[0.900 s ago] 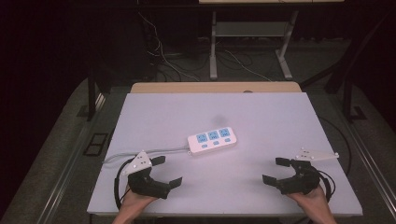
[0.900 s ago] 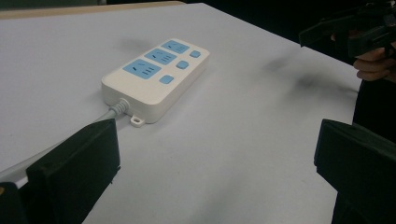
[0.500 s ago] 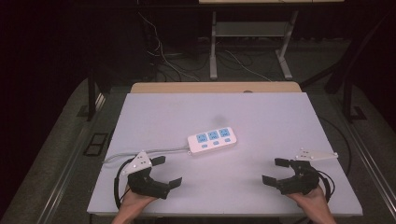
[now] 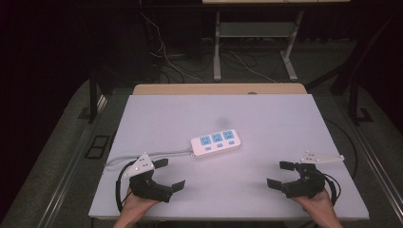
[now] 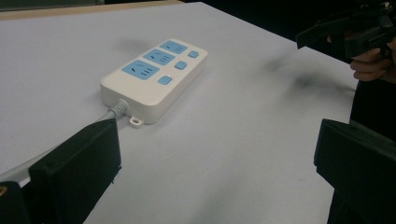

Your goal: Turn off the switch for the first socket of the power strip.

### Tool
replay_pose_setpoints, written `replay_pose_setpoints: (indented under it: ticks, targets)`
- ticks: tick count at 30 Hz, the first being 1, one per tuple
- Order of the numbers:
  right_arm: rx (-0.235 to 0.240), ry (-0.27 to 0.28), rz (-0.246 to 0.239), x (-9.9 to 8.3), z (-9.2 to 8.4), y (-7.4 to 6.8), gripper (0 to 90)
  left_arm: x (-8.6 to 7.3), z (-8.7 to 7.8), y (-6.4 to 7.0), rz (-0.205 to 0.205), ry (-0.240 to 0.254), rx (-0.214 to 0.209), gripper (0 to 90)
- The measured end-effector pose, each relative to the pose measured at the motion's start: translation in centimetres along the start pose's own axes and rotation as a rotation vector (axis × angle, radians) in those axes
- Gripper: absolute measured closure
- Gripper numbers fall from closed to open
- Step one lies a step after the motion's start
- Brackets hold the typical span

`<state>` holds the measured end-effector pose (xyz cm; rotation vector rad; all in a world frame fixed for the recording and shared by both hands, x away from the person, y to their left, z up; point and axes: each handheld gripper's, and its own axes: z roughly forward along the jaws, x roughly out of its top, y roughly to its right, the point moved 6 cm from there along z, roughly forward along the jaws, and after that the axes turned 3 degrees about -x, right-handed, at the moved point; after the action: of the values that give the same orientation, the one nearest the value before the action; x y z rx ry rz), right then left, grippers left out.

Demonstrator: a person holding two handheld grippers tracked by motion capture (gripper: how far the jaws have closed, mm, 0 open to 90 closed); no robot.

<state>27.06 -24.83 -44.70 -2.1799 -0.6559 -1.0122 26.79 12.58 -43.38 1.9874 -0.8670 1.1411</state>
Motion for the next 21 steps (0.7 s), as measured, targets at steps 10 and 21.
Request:
replay_pose_setpoints:
  ticks: [10, 21]
  targets:
    - [-0.001, -0.011, -0.005, -0.1, 0.1, 0.0, 0.7, 0.9, 0.0, 0.2, 0.011, -0.05, -0.005, 0.0]
    - [0.008, -0.018, -0.005, -0.2, 0.2, -0.1, 0.7, 1.8, 0.3, 0.2, 0.016, -0.097, -0.019, 0.0]
